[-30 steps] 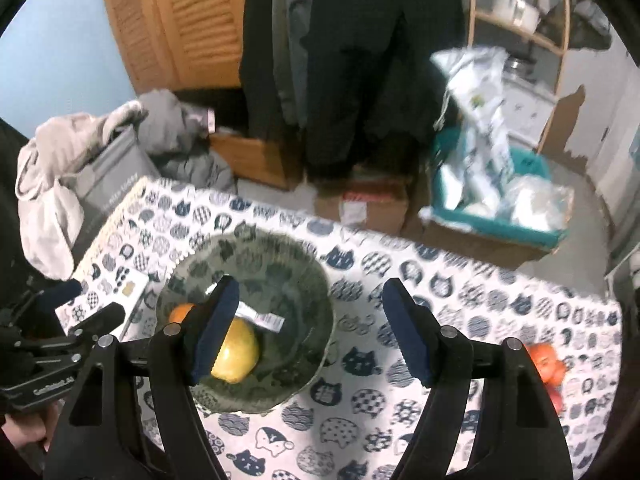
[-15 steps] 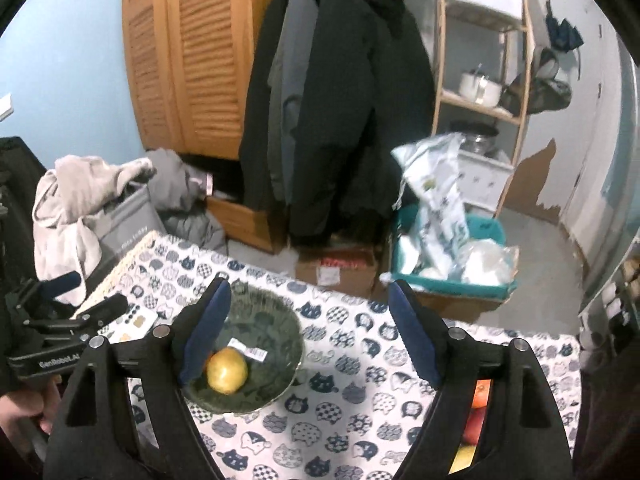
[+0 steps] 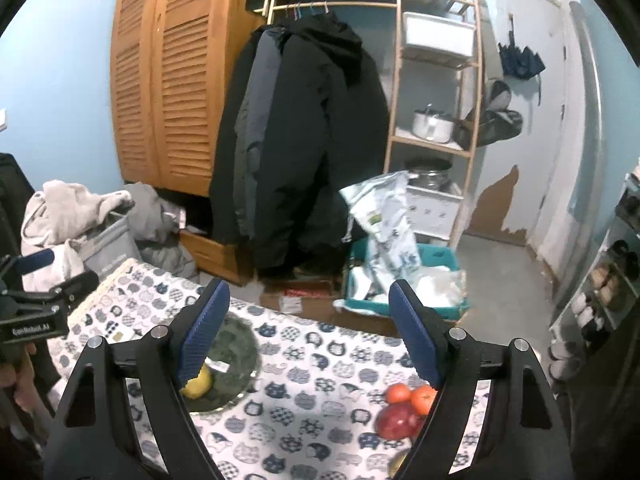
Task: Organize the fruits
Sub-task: 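Lift both tools up and away from the glass bowl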
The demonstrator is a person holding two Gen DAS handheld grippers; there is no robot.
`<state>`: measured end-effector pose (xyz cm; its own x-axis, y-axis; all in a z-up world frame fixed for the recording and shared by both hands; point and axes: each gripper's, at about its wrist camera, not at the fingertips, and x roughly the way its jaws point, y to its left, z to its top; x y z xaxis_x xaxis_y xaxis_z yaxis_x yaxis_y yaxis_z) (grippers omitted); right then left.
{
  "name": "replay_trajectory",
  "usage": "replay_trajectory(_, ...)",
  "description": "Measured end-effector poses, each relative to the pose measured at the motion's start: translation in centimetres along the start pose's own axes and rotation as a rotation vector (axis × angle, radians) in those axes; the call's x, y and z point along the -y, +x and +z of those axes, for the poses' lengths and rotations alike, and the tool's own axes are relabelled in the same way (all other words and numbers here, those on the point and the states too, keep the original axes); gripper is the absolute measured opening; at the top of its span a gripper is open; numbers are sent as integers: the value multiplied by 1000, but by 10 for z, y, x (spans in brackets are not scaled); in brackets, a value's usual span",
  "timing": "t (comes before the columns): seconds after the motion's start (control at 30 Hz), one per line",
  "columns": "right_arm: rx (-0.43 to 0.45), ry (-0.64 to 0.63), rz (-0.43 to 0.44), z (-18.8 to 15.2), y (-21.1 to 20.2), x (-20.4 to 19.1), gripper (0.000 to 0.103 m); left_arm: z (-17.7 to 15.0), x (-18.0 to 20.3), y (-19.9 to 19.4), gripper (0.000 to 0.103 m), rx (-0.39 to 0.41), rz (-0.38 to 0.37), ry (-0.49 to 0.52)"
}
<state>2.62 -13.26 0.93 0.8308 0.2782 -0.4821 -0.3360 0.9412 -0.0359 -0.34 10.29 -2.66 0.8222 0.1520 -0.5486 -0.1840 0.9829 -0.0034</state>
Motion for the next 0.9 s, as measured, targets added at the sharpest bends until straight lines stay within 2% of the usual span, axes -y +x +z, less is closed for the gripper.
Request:
replay_trajectory(0.47,-16,65,-75,-19,-18,50,81,6,47,-4,103,3,-78,54)
replay_trajectory(0.9,-71,123,-160,-41,-23,93,81,2,96,6,103,-36,-158,114)
